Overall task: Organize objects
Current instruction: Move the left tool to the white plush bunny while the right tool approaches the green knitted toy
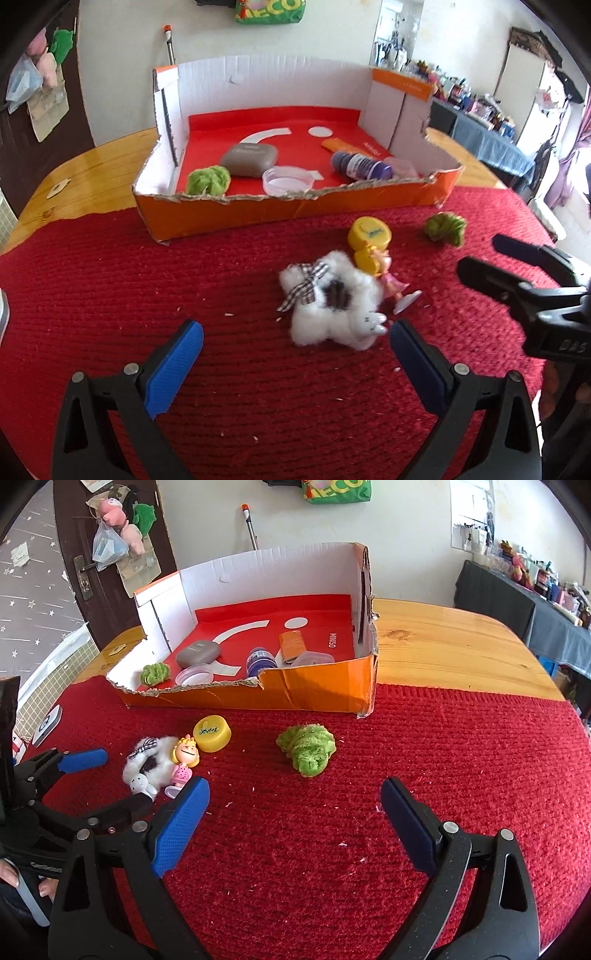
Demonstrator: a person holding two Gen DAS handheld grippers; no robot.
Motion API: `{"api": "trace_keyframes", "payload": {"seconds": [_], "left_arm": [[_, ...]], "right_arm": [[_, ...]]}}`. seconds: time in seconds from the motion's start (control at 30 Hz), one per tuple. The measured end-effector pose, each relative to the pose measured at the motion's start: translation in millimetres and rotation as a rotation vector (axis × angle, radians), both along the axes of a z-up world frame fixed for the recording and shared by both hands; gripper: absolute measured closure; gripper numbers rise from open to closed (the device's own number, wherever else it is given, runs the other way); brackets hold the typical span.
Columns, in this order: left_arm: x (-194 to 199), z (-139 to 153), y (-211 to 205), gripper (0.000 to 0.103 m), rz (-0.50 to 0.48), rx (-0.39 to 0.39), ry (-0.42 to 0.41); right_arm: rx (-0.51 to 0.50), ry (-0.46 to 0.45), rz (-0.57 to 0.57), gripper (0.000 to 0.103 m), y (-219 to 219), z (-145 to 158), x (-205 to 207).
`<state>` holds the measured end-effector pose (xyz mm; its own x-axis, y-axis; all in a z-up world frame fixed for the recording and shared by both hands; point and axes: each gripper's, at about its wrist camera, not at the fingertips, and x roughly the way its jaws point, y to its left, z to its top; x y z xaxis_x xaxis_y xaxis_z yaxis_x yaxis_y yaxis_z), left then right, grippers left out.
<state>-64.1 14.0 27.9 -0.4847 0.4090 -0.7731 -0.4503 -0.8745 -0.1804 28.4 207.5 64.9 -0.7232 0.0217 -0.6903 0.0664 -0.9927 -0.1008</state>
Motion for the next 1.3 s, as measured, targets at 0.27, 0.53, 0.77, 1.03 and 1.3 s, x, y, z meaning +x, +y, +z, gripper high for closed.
{"api": "trace_keyframes", "payload": {"seconds": [0.27,0.53,0.77,1.03,1.3], "left_arm": [[-12,-2,-22,0.000,0.074,-0.049,0.014],[-14,5,-24,0.000,0.038,-0.007,0.020],[-20,5,-11,0.000,-0.002,-0.019,0.017],[-30,1,-2,0.006,-0.025,-0.030,-0.014],[-30,1,0,0.016,-0.055,-0.021,-0.014]], "right_arm": [[0.001,0.001,0.015,0.008,0,1,-1],[0.012,-0.002,0.041,0.008,1,5,-6],[0.052,-0.023,0.082,0.008,-3,2,-15],[0.074,-0.037,0.093,0.008,-1,0,-29],[0.065,-0.064,0.120,0.021,2,-2,-41]]}}
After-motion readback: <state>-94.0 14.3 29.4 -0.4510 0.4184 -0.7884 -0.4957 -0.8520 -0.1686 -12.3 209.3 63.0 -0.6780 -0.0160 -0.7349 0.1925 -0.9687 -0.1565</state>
